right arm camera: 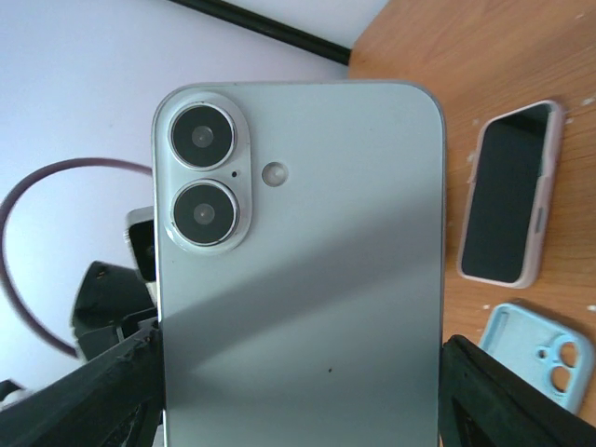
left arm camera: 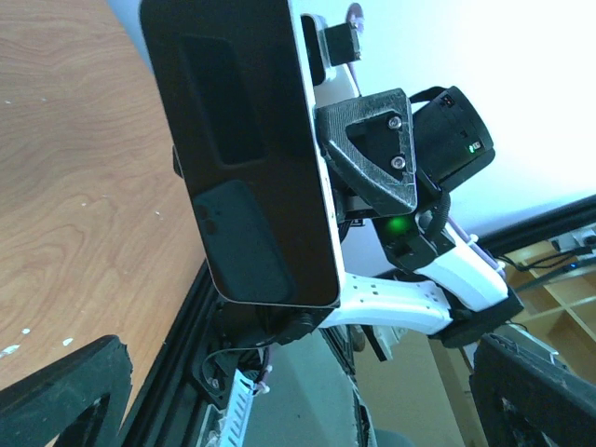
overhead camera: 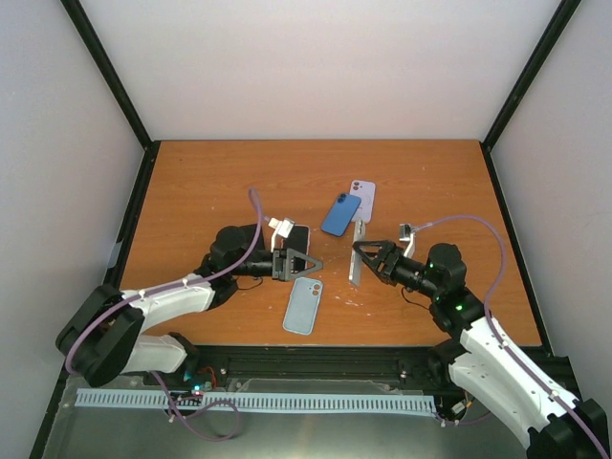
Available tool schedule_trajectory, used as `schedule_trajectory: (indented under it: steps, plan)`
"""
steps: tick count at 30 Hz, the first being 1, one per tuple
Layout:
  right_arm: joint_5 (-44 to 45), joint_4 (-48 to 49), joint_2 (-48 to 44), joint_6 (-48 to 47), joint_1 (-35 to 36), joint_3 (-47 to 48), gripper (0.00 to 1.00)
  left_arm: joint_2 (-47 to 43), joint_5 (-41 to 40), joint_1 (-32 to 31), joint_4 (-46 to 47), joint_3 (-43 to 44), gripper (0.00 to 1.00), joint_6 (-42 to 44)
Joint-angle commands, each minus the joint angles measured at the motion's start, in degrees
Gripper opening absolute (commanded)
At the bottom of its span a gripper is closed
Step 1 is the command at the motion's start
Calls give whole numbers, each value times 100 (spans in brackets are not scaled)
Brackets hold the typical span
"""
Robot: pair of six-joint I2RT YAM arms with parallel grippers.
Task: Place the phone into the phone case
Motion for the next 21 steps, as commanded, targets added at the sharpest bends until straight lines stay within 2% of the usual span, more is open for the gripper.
schedule_trajectory:
  steps: [1,11,21]
  plan:
    - [-41,814,-34,444,253,122,55,245,200,-151,619,287,99,-145]
    - [386,1356,410,559,1017,258,55,694,295,-333,1045,598,100,-409]
    - [491,1842,714,676,1317,225,55,1057,391,-454,1684,579,98,-766]
